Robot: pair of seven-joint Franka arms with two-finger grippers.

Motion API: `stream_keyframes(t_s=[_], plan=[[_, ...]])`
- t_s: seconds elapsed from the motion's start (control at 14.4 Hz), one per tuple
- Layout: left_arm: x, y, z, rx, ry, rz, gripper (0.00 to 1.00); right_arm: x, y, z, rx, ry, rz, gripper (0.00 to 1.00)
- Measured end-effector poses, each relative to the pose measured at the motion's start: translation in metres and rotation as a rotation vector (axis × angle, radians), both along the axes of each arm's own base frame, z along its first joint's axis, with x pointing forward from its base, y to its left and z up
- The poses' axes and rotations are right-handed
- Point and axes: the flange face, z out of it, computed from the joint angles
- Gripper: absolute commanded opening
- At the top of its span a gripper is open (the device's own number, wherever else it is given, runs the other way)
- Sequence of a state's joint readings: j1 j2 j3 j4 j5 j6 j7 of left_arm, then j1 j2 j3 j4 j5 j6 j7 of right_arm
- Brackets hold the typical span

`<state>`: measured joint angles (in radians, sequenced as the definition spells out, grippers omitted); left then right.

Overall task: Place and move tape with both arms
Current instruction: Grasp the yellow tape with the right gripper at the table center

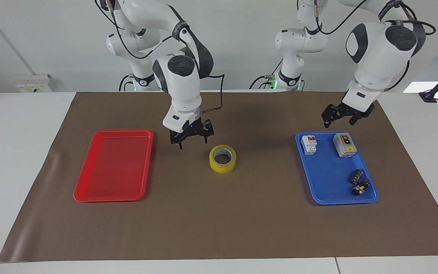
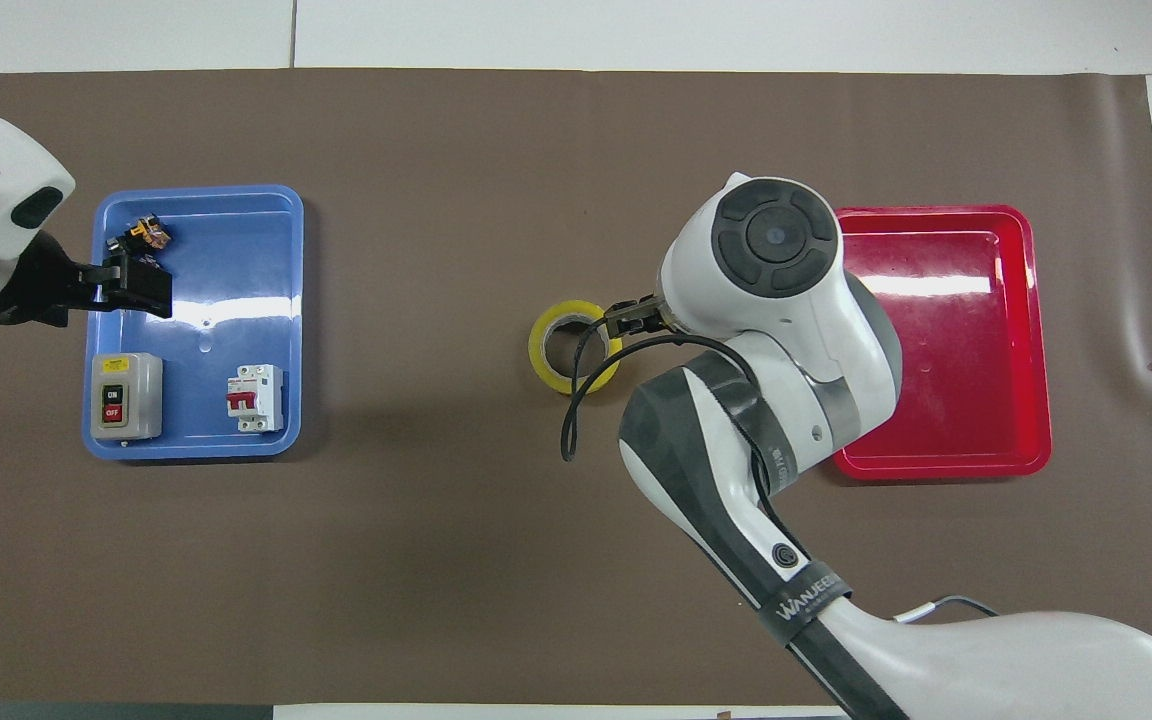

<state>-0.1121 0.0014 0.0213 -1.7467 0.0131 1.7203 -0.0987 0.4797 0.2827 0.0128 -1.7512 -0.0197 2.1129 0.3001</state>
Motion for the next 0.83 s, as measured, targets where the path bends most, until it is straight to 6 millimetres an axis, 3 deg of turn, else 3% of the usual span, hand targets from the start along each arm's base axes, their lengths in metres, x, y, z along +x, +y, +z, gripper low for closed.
stream_keyframes(t_s=[0.21,0.35,0.55,0.83], plan=[[0.000,0.028,0.023,-0.040,0.011,0.017,1.00,-0.002,0.032,-0.044,0.015,-0.012,-0.018,1.00],[-0.001,0.039,0.035,-0.045,0.010,0.022,1.00,-0.002,0.040,-0.071,0.018,-0.014,-0.011,1.00],[-0.002,0.038,0.039,-0.046,0.010,0.019,1.00,-0.005,0.039,-0.101,0.033,-0.034,-0.008,1.00],[-0.002,0.035,0.039,-0.045,0.014,0.012,1.00,-0.018,0.047,-0.120,0.026,-0.022,0.011,0.99]])
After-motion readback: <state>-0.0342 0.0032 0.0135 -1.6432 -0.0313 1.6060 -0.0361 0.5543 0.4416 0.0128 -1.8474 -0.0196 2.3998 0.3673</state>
